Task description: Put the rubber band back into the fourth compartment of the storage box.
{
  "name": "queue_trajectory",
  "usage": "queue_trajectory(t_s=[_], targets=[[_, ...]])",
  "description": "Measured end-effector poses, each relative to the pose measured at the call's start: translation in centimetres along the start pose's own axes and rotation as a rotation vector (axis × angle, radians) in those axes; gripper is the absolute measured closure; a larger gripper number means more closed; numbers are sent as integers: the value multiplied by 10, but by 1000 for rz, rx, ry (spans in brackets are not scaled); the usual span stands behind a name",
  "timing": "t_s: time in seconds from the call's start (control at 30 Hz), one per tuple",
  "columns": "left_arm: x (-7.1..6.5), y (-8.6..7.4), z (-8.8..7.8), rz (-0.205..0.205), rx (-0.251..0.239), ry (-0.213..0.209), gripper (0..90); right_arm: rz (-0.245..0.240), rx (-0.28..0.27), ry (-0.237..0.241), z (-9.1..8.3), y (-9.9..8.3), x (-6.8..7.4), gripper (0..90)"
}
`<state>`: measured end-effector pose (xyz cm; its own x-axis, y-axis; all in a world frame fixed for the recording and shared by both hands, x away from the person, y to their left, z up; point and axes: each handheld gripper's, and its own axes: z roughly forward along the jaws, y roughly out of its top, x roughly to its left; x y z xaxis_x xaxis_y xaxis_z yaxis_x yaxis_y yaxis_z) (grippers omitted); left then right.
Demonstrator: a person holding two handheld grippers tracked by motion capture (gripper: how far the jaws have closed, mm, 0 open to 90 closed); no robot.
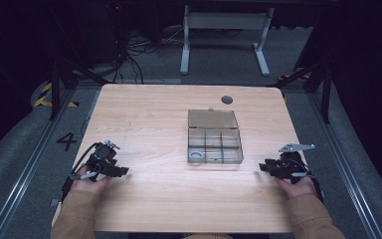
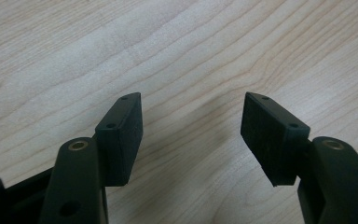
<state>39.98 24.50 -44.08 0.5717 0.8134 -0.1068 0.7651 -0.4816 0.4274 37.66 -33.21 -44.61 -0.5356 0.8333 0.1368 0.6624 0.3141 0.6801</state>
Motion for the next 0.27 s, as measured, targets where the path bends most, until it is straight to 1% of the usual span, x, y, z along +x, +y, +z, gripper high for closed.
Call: queue_trajectory(t_s=[0.13,0.27], targets=[[-1,0,0,0,0,-8,413,0,1,-1,0,0,0,607],[-2,1,-2,-4,-7,-6,411,-1,0,-2,0,0,0,606]])
